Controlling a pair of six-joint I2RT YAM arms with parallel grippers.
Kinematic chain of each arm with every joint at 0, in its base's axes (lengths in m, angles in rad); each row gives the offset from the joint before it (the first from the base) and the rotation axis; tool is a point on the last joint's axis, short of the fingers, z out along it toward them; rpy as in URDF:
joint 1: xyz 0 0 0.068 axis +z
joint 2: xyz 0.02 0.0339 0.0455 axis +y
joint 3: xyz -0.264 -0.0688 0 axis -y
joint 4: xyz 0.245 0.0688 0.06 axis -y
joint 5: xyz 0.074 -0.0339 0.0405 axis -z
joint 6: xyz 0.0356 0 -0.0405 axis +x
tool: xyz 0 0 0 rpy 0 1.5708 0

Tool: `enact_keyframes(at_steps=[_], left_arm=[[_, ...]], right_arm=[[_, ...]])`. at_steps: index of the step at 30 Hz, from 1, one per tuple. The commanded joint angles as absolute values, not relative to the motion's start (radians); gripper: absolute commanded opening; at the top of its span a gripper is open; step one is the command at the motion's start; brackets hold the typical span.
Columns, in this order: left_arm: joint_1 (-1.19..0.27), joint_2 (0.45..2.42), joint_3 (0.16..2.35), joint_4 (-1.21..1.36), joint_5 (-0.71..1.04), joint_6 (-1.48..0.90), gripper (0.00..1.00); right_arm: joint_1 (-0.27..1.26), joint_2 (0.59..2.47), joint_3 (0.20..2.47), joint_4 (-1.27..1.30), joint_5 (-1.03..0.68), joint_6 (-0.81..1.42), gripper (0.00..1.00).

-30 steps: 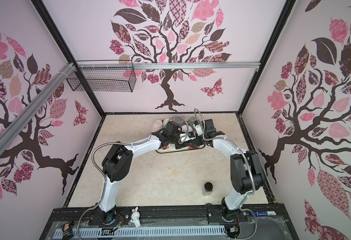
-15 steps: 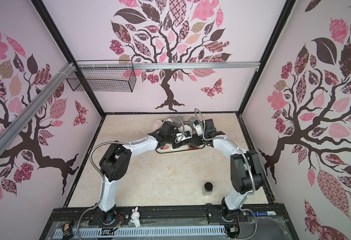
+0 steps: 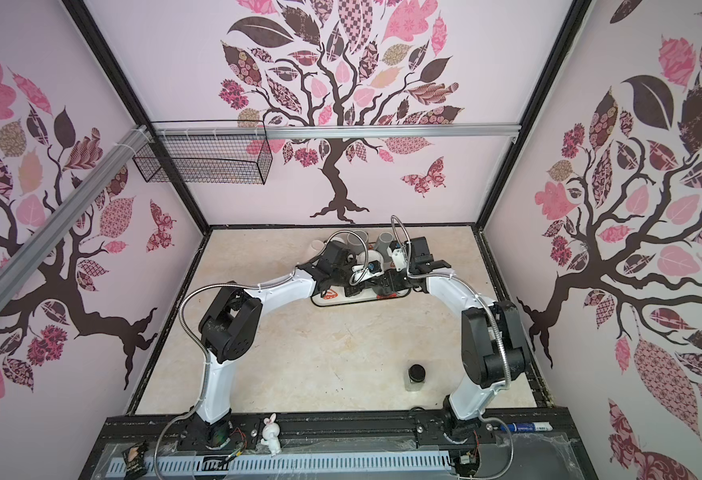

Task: Turn the mug right side up

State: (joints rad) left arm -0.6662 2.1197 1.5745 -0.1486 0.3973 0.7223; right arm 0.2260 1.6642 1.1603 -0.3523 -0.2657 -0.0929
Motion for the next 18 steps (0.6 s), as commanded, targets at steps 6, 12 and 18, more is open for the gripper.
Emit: enact_keyframes(at_steps=[6,12,18], left_arm=[[-0.698,2.161,1.606,-0.23,0.37,0.709,0.09],[-0.708,2.14,1.591,-0.2,0.37,0.644,0.0],[-0.721,2.111,1.571,-0.19,0.338,0.605,0.0]], right_arm=[[0.244,1.63,1.265,-0.401,-0.382,-0.062,0.91],[0.244,1.574,1.272,-0.39,-0.371,-0.01,0.96],[0.219,1.491,1.244,-0.333,-0.342,0.087,0.97]])
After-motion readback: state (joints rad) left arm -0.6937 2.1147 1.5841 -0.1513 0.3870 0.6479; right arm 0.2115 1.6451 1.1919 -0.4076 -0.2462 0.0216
